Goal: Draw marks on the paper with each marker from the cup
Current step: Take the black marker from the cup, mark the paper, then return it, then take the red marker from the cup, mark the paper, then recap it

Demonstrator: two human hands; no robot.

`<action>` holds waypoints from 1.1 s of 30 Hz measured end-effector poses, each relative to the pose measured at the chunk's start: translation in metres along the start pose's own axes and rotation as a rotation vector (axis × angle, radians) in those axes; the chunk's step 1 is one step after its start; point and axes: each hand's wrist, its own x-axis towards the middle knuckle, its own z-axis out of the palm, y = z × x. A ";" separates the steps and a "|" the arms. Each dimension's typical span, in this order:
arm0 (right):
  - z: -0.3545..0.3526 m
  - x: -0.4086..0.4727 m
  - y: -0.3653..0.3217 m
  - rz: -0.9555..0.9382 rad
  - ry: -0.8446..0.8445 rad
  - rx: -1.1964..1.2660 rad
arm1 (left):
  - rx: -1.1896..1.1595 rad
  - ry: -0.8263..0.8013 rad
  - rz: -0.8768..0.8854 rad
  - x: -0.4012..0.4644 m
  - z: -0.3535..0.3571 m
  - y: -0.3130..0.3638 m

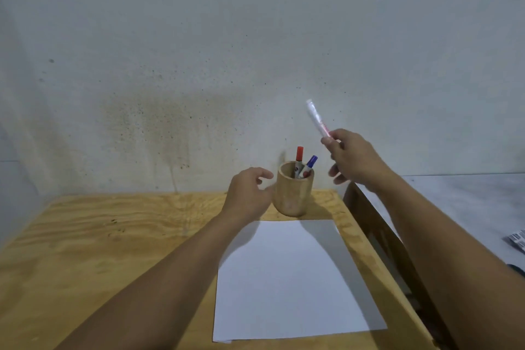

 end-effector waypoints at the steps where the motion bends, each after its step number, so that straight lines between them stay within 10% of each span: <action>1: -0.008 0.006 0.002 -0.033 0.005 -0.137 | 0.101 -0.022 0.069 0.003 0.003 -0.001; 10: 0.000 0.037 0.005 -0.160 -0.050 -0.374 | 0.506 -0.137 0.405 0.014 0.019 -0.008; 22: 0.059 0.059 0.015 -0.036 -0.008 -0.478 | 0.501 -0.203 0.329 0.015 0.014 -0.009; 33: 0.058 0.056 0.000 -0.023 0.101 0.201 | 0.507 -0.282 0.281 0.016 0.013 -0.009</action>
